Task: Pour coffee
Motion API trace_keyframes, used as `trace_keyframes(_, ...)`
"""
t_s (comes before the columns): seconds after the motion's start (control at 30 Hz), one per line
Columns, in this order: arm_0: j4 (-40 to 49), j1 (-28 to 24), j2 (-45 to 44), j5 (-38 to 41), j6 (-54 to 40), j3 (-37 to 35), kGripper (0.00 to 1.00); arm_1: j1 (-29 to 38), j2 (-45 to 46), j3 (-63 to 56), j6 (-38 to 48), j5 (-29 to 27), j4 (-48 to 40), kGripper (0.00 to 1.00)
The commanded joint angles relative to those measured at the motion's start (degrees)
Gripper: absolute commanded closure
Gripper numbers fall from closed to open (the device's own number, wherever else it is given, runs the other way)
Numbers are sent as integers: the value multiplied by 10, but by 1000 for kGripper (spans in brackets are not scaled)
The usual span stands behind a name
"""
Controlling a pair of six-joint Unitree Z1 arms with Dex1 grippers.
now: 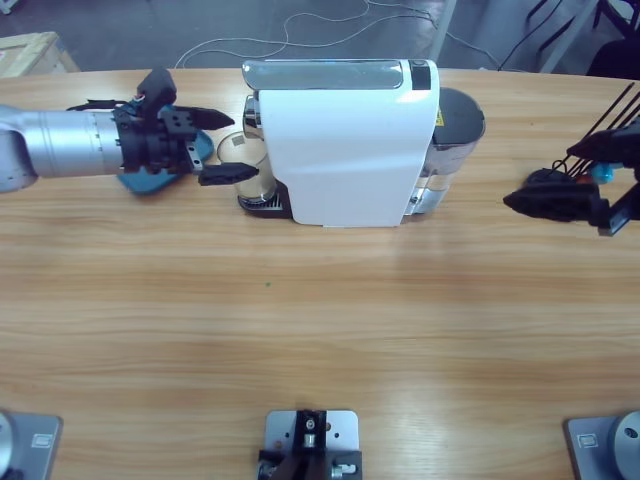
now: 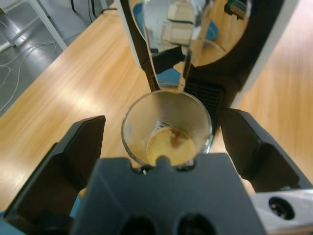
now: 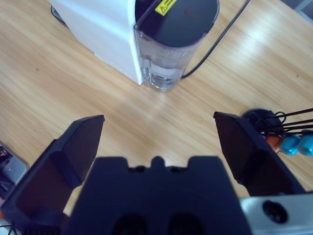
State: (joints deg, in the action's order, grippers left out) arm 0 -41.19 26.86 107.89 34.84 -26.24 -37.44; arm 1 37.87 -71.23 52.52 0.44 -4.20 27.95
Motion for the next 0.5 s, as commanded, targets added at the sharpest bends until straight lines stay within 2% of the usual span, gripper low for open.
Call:
trace_keyframes(0.03, -50, 21, 53, -2, 9, 16, 0, -7, -1, -17, 8, 8, 2, 0)
trace_keyframes(0.5, -62, 22, 44, -25, 24, 43, 0, -7, 0, -22, 8, 9, 2, 0)
